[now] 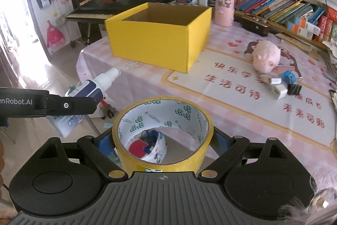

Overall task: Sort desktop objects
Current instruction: 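Lift the spray bottle with the left tool while the right tool lifts the tape roll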

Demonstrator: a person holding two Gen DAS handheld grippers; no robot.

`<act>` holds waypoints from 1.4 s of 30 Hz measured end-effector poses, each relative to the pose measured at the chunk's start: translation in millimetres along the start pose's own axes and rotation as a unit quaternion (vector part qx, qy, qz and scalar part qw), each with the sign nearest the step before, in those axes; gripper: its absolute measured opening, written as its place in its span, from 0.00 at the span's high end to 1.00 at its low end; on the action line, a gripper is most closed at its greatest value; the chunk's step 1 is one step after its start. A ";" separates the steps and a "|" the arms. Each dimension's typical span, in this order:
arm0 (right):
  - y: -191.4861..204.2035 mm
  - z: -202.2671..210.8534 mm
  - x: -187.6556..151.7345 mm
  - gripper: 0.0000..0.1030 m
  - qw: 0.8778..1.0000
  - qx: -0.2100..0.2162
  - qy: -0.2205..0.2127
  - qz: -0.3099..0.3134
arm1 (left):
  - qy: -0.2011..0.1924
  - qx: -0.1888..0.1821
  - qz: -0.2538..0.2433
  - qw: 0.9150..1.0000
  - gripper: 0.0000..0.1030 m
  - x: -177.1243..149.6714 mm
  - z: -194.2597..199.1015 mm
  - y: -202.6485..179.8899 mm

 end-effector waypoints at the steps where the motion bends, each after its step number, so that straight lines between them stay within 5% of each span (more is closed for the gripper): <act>1: 5.2 0.2 -0.8 0.13 1.000 0.001 0.000 -0.001 | 0.000 0.001 0.000 1.000 0.70 -0.4 3.6 3.7; 21: 55.3 -3.0 8.7 0.13 1.000 0.012 -0.007 0.016 | -0.027 0.000 0.009 1.000 0.70 5.1 34.5 39.0; 42: 56.3 0.2 11.2 0.13 1.000 0.005 -0.013 0.010 | -0.029 -0.010 0.005 1.000 0.70 3.9 38.4 34.4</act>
Point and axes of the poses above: each gripper's, at about its wrist camera, not at the fingertips, and z roughly against the way its jaws point, y to its left, x to its top, the point moved 7 cm from there along -z, roughly the way its jaws point, and after that the axes turned 7 degrees about y, right-handed, at the moved point
